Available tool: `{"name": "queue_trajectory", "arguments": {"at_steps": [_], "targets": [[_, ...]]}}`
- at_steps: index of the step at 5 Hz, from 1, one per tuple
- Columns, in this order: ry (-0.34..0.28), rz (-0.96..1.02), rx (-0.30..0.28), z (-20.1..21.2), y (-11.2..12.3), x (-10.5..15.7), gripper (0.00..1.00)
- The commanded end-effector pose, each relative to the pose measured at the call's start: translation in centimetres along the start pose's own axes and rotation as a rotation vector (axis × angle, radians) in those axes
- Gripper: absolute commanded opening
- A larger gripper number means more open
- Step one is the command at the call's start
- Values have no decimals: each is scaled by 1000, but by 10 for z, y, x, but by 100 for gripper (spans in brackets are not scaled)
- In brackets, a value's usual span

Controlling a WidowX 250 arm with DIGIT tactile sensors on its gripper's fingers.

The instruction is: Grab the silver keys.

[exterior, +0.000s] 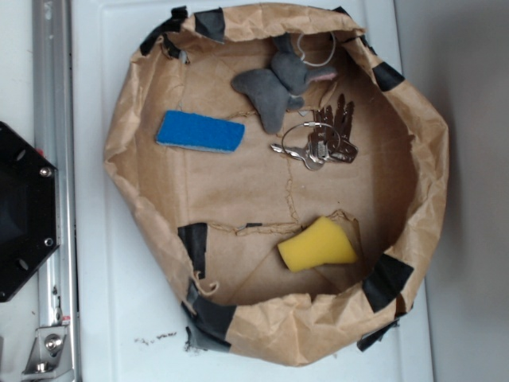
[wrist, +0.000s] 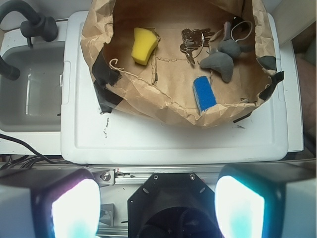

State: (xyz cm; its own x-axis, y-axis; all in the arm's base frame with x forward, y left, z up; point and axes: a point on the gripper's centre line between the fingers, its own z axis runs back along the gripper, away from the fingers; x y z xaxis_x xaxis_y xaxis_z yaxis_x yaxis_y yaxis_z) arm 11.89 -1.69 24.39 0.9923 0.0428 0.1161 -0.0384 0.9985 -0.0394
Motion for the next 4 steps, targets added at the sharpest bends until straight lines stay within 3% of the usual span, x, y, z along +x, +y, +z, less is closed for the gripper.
{"name": "queue_trajectory", "arguments": {"at_steps": [1,2,3,4], "targets": [[0,0,0,0,0,0,100],[28,-56,-64,-6,6,-18,100],[27,-56,-63,-22,16,-10,100],[77,2,-53,-39,26,5,100]]}}
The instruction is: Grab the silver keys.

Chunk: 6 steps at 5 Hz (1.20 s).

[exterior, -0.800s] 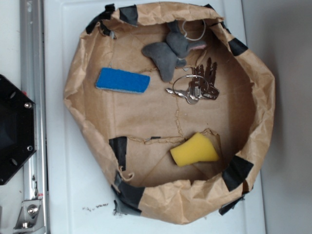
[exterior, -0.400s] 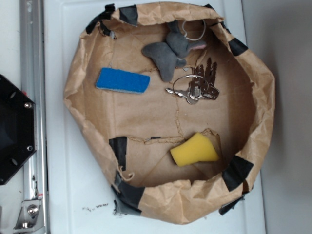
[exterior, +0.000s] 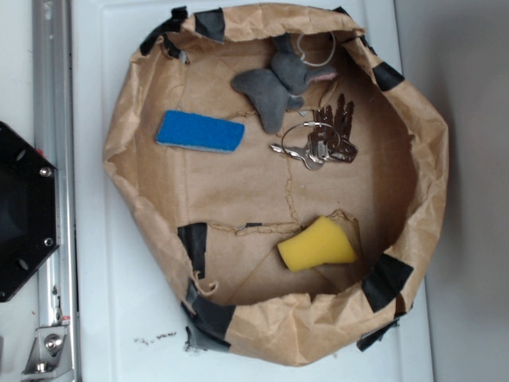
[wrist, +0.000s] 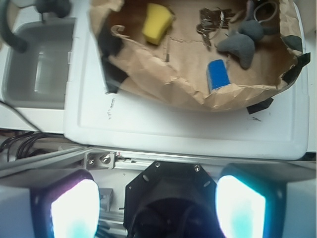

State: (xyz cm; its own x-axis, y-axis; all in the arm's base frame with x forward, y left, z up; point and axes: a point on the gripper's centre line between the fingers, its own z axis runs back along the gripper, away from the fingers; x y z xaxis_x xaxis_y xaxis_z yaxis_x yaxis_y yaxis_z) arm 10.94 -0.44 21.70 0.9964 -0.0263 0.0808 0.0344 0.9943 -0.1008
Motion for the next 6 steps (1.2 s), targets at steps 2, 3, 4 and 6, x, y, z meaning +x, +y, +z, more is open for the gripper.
{"name": "queue_trajectory", "arguments": {"at_steps": [2,3,4,6], "targets": [[46,86,-16,-8,2,68,100],[68,101,7,-21,6,97,100],[81,97,54,-51,18,110,100],[54,10,21,-94,42,103,100]]}}
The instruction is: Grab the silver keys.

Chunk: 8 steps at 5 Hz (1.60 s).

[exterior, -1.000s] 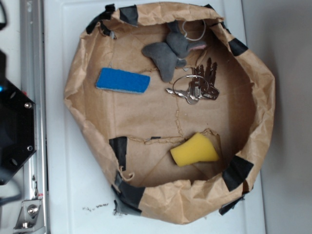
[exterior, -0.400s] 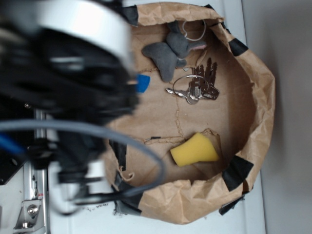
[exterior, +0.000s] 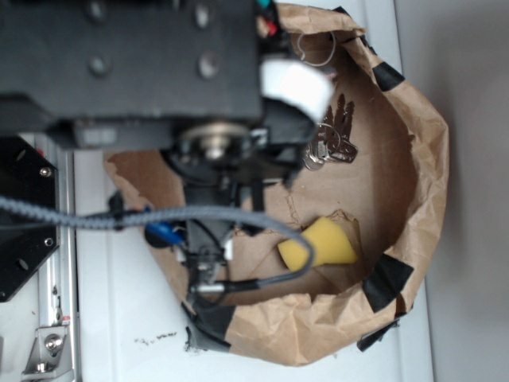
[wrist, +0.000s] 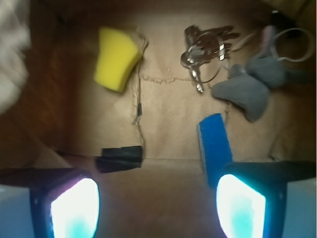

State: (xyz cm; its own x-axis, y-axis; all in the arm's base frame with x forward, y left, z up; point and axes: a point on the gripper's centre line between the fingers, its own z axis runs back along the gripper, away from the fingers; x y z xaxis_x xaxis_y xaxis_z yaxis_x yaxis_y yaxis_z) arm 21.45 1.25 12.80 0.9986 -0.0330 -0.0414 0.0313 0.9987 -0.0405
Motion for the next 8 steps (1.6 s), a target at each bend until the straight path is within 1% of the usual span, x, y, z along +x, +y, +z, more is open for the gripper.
{"name": "queue_trajectory", "arguments": {"at_steps": [1,3,4,5,6,8], "targets": [[-69,7,-40,1,13,6,100],[-69,7,-40,1,13,6,100],[-185,12,-58,-11,22,39,100],[-247,7,-48,-26,34,61,100],[-230,-6,-35,-36,32,72,100],[-225,-16,-19,-32,29,92,100]]}}
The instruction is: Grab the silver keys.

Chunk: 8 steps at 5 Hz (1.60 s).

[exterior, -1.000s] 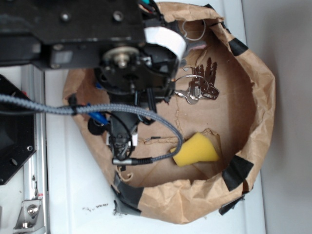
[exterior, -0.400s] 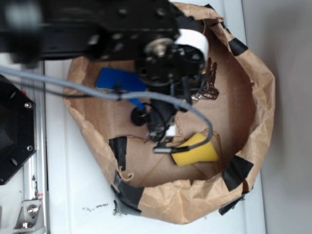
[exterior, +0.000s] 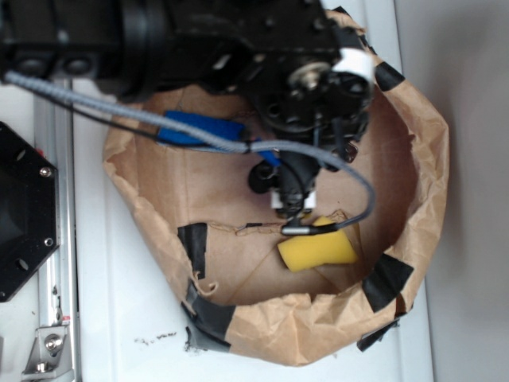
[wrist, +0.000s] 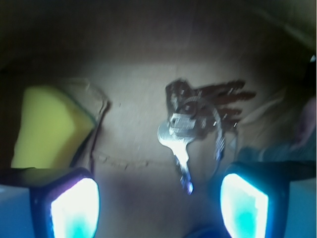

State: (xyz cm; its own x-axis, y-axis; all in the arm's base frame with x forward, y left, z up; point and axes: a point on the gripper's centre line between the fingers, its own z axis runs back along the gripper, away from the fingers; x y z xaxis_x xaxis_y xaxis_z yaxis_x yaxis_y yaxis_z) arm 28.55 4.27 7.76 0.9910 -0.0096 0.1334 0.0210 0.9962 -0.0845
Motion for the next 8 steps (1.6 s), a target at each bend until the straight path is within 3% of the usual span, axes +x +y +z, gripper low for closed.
{"name": "queue_trajectory", "arguments": {"at_steps": [1,3,7,8], "targets": [[-37,-19,39,4,0,24,100],[-45,-60,134,-15,25,20,100],[-48,-113,110,-60,12,17,100],[-49,-110,107,-60,11,14,64]]}}
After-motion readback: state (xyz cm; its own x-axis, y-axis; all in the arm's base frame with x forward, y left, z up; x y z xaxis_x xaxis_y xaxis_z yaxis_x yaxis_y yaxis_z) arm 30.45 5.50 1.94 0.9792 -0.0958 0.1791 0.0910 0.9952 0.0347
